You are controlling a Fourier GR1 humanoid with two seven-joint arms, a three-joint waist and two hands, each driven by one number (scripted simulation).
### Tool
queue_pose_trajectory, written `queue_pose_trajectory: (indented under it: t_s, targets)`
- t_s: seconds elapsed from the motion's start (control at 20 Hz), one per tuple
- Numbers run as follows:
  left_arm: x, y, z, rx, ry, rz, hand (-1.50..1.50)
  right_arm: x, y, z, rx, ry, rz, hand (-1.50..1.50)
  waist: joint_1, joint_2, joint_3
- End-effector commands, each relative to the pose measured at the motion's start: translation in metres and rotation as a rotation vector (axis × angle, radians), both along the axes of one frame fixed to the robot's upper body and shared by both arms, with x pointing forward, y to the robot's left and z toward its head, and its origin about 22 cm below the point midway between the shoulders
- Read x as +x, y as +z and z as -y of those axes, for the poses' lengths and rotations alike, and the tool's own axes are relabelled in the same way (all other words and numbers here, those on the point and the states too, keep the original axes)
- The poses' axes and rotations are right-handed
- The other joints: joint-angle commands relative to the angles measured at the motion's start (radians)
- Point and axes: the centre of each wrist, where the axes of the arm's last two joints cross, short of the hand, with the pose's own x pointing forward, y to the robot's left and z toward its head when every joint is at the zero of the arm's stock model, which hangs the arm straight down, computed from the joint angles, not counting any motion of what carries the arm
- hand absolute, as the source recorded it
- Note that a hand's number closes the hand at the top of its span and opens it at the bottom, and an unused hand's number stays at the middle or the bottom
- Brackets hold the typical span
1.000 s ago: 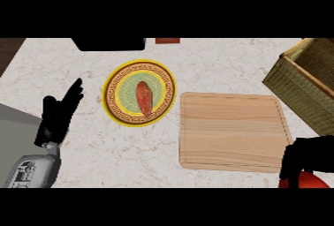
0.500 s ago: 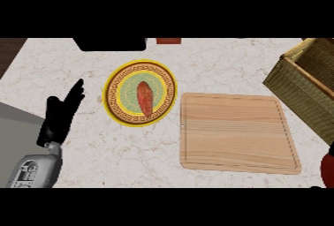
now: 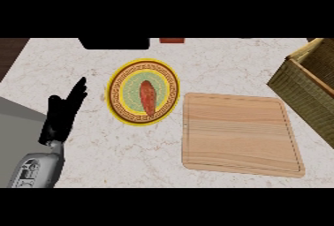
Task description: Pick the tomato from the cutting board and place it in the basket
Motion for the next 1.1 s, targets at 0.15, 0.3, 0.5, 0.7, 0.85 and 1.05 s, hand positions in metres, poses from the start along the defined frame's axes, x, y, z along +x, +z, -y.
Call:
queue_pose_trajectory:
  t_s: [0.15, 0.3, 0.5, 0.7, 0.85, 1.05]
  targets:
    - [0.002, -0.007, 0.014, 0.016, -0.023, 0.002, 0.0, 0.027, 0.053, 0.035, -0.194, -0.228, -0.128, 1.5, 0.026, 0.015, 0.003]
    - [-0.001, -0.002, 0.006, 0.014, -0.017, -0.003, 0.0, 0.035, 0.055, 0.062, -0.259, -0.254, -0.144, 1.5, 0.033, 0.018, 0.006]
    - [0.014, 0.004, 0.015, 0.007, -0.029, 0.025, 0.0, 0.047, 0.062, 0.104, -0.216, -0.266, -0.128, 1.5, 0.03, 0.022, 0.006]
    - [0.013, 0.0, 0.006, -0.003, -0.009, 0.007, 0.0, 0.076, 0.029, 0.123, -0.242, -0.215, -0.137, 1.5, 0.031, 0.02, 0.007]
    - [0.01, 0.002, 0.006, -0.006, -0.018, 0.001, 0.0, 0.083, 0.017, 0.142, -0.238, -0.157, -0.16, 1.5, 0.022, 0.015, 0.006]
    - [0.01, -0.003, -0.004, 0.017, 0.001, -0.005, 0.0, 0.095, 0.002, 0.16, -0.236, -0.145, -0.154, 1.5, 0.018, 0.013, 0.006]
